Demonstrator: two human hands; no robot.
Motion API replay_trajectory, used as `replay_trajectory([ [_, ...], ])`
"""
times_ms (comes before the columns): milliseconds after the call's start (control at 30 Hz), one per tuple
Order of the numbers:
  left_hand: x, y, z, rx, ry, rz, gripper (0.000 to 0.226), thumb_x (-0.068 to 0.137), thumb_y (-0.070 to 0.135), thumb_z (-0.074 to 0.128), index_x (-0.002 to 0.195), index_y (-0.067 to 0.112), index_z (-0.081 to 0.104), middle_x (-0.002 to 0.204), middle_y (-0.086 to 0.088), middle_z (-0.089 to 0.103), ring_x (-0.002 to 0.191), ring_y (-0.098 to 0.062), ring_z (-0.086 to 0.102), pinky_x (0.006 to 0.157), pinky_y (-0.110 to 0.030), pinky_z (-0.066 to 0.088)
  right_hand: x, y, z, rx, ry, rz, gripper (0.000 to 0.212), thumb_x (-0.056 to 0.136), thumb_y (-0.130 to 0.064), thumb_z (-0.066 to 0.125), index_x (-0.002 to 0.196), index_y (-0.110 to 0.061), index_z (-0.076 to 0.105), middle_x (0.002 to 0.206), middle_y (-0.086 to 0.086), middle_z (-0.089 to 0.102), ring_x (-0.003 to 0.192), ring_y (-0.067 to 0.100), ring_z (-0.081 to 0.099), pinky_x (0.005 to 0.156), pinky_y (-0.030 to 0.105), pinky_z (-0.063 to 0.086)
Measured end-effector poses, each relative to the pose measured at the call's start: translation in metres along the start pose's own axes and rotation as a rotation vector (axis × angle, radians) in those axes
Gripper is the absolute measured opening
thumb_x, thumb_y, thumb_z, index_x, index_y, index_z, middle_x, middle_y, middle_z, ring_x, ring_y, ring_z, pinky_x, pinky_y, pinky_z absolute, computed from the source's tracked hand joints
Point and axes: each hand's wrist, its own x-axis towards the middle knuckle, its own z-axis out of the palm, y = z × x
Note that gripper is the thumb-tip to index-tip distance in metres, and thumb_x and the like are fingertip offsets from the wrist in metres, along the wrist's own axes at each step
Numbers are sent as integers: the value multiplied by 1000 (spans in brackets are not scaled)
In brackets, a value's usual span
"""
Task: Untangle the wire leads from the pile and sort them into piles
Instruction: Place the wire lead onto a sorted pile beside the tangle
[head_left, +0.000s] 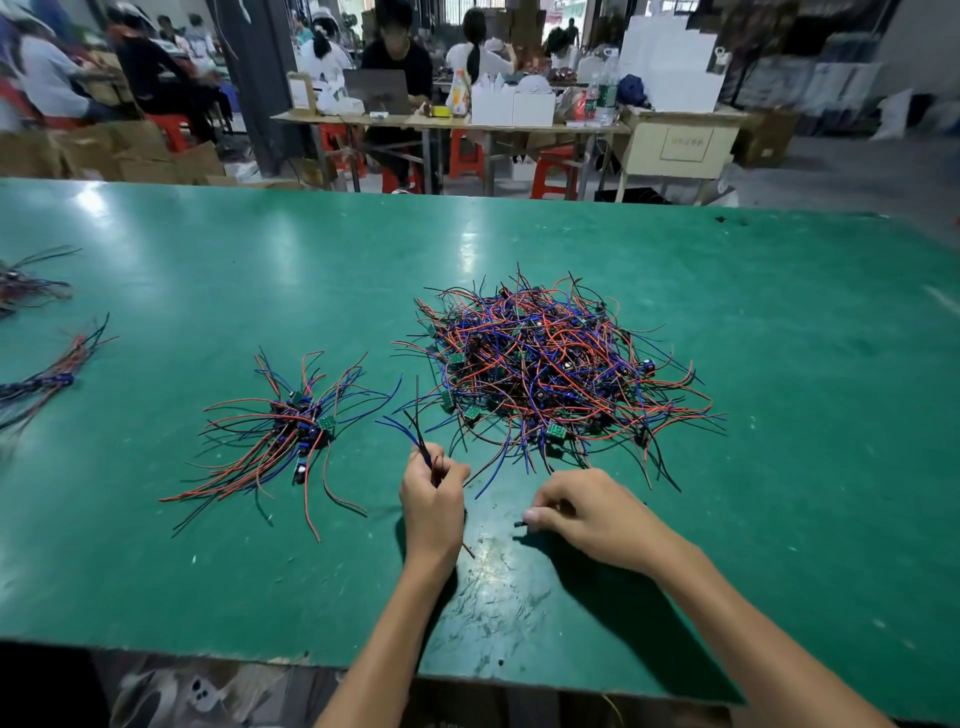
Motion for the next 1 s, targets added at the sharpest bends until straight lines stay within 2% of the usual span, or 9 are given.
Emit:
replay_trajectory([
  [67, 1, 1, 0, 2, 19, -8, 28, 72, 17, 60, 74, 22, 32, 67, 0, 30, 60, -18, 25, 56, -37, 24, 0, -9, 4, 48, 22, -37, 27, 93, -53, 65, 91, -28, 75, 88, -11, 70, 81, 4, 59, 75, 32, 50],
  [167, 3, 0, -1, -20, 37, -22, 29, 71, 15, 59, 75, 21, 32, 68, -1, 29, 59, -18, 24, 55, -37, 22, -1, -14, -3, 392, -486, -109, 19, 88, -52, 72, 89, -35, 81, 89, -9, 77, 76, 3, 62, 66, 21, 46],
  [200, 3, 1, -2, -27, 36, -26, 28, 71, 15, 59, 75, 21, 31, 68, -1, 29, 59, -18, 23, 55, -36, 21, 0, -13, -4, 511, -502, -107, 19, 90, -52, 69, 87, -38, 81, 85, -8, 77, 71, 3, 60, 63, 19, 43],
  [267, 3, 2, -1, -20, 33, -26, 27, 71, 15, 58, 76, 20, 32, 69, -2, 29, 60, -18, 23, 55, -37, 22, 8, -6, -4, 553, -186, -22, 20, 93, -52, 66, 89, -38, 80, 71, -9, 72, 56, -3, 50, 57, 19, 37],
  [333, 3, 2, 0, -12, 33, -17, 26, 71, 15, 58, 75, 20, 33, 69, -2, 29, 60, -18, 24, 57, -37, 23, 20, 1, 3, 305, 99, 40, 16, 93, -49, 68, 105, -40, 74, 75, -10, 69, 58, -3, 52, 61, 23, 41],
  [467, 3, 2, 0, -12, 25, -25, 27, 71, 15, 58, 74, 21, 31, 70, -2, 27, 62, -19, 22, 57, -38, 21, 32, -9, 25, -77, 178, 8, 23, 101, -46, 56, 124, -45, 61, 87, -9, 60, 79, 11, 59, 67, 29, 49],
  [767, 2, 2, 1, 41, 35, -16, 27, 70, 17, 58, 74, 20, 31, 69, -4, 26, 60, -19, 23, 56, -39, 23, 50, -14, 34, -216, 235, -57, 5, 102, -34, 58, 103, -30, 60, 96, -5, 41, 82, 15, 40, 57, 33, 28],
  [867, 1, 1, 0, 40, 26, -14, 27, 72, 16, 58, 76, 18, 32, 69, -5, 27, 60, -18, 24, 55, -38, 24, 46, -11, 39, -42, 288, -88, 6, 100, -20, 60, 97, -25, 59, 99, -8, 48, 82, 12, 47, 65, 37, 47],
  [1000, 1, 1, -1, 59, 8, 1, 26, 75, 14, 58, 78, 16, 33, 66, 1, 28, 54, -15, 24, 50, -30, 25, 36, -7, 31, 582, 565, -27, 12, 101, -21, 60, 89, -21, 62, 87, -10, 62, 80, 4, 57, 75, 23, 49],
])
